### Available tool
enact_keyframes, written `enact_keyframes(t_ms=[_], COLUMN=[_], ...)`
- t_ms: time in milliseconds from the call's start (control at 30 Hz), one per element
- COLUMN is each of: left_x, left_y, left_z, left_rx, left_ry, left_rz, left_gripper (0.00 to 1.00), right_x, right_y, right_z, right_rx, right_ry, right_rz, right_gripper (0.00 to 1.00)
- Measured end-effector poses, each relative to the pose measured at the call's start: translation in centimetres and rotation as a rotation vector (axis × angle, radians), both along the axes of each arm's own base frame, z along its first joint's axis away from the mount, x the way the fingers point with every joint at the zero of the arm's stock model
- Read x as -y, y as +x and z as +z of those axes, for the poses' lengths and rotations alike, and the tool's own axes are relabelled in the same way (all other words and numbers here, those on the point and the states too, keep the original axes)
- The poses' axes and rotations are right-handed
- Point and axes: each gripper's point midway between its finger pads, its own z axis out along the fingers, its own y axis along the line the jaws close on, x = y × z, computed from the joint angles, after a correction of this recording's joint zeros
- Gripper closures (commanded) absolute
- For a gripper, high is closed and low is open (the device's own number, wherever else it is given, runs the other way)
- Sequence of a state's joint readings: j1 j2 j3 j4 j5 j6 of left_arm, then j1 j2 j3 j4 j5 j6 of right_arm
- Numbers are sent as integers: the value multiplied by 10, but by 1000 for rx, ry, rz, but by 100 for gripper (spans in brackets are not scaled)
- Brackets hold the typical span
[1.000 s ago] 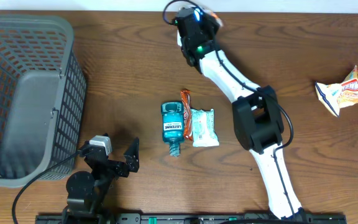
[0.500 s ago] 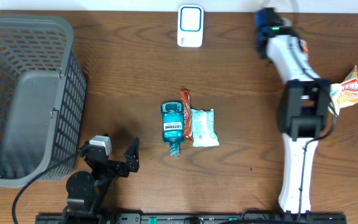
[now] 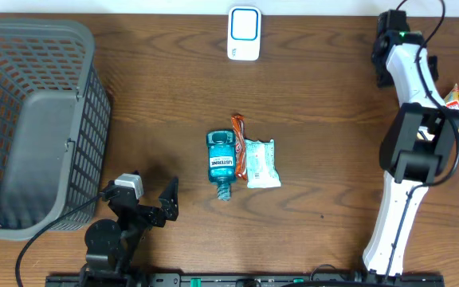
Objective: Scan the item barcode
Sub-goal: 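Move the orange box to the right table edge and release it, then reach the right gripper to the orange-red bar and grasp it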
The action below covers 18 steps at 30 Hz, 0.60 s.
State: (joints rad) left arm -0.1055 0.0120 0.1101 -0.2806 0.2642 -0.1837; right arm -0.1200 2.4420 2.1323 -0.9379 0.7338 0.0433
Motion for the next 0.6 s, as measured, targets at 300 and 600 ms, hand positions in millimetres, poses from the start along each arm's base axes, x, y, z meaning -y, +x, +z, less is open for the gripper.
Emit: enact_keyframes(t_ms=[300,600], left_x=[0,0], left_y=[0,0], left_z=[0,0], left_rx=[0,0], left_ry=[0,0], left_rz=[0,0], left_gripper=[2,2], right_x=[-135,-328], right_y=[-3,-61], right_z=[166,191], right_rx=[350,212], right_ry=[439,880], right_rz=[311,712], right_gripper=[1,1])
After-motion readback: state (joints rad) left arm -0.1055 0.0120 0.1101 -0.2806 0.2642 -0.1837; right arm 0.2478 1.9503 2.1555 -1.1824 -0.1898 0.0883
